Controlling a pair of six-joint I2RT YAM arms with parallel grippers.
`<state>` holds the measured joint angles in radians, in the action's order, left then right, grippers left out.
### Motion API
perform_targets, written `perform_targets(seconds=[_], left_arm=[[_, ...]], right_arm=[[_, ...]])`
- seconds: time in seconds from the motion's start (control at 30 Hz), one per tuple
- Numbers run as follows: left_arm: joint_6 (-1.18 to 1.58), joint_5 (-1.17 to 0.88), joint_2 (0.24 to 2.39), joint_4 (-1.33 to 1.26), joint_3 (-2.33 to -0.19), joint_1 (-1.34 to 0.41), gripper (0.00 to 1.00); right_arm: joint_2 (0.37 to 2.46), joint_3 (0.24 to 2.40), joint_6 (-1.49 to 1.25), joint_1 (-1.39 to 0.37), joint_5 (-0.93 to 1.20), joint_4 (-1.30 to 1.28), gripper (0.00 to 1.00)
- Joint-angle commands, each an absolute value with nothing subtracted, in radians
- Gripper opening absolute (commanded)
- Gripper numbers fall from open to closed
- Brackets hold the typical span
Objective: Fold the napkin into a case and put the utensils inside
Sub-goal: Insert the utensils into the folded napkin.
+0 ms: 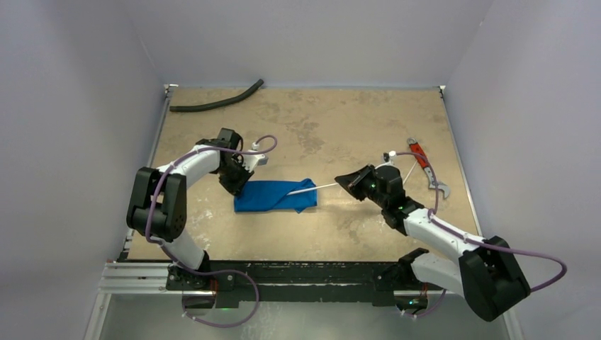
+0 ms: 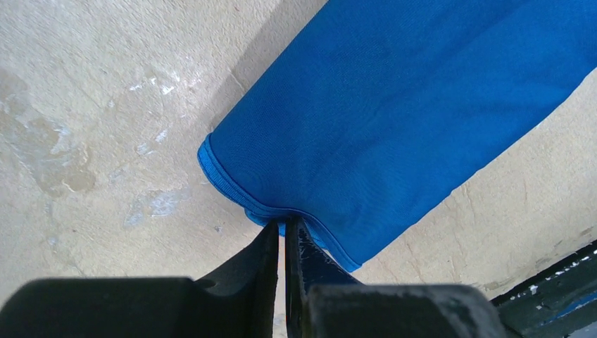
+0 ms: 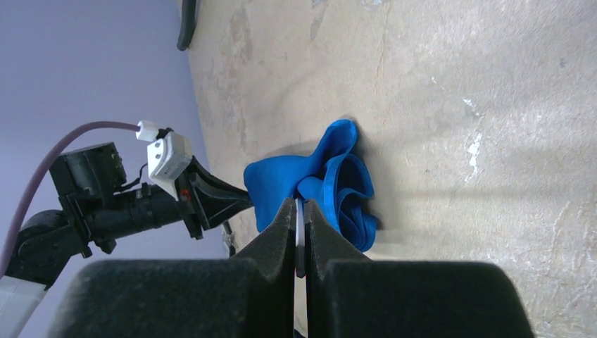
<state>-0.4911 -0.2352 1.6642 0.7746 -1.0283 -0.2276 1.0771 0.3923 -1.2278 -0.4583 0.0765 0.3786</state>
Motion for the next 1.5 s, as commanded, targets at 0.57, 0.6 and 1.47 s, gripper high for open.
perform_targets(seconds=[0.57, 0.6, 1.47], left_arm=[[-0.522, -0.227, 1.689, 0.741, -0.977, -0.225, 0.00], [-0.522, -0.227, 1.689, 0.742, -0.977, -0.225, 0.00], [-0.546, -0.231, 1.691, 0.761, -0.981, -0.226, 0.00]], right_arm=[[1.258, 0.340, -1.379, -0.614, -0.053, 0.706, 0.00], [1.262, 0.339, -1.385, -0.621, -0.065, 0.718, 0.00], [1.499, 0.414, -1.457, -0.722, -0.121, 0.884, 0.00]])
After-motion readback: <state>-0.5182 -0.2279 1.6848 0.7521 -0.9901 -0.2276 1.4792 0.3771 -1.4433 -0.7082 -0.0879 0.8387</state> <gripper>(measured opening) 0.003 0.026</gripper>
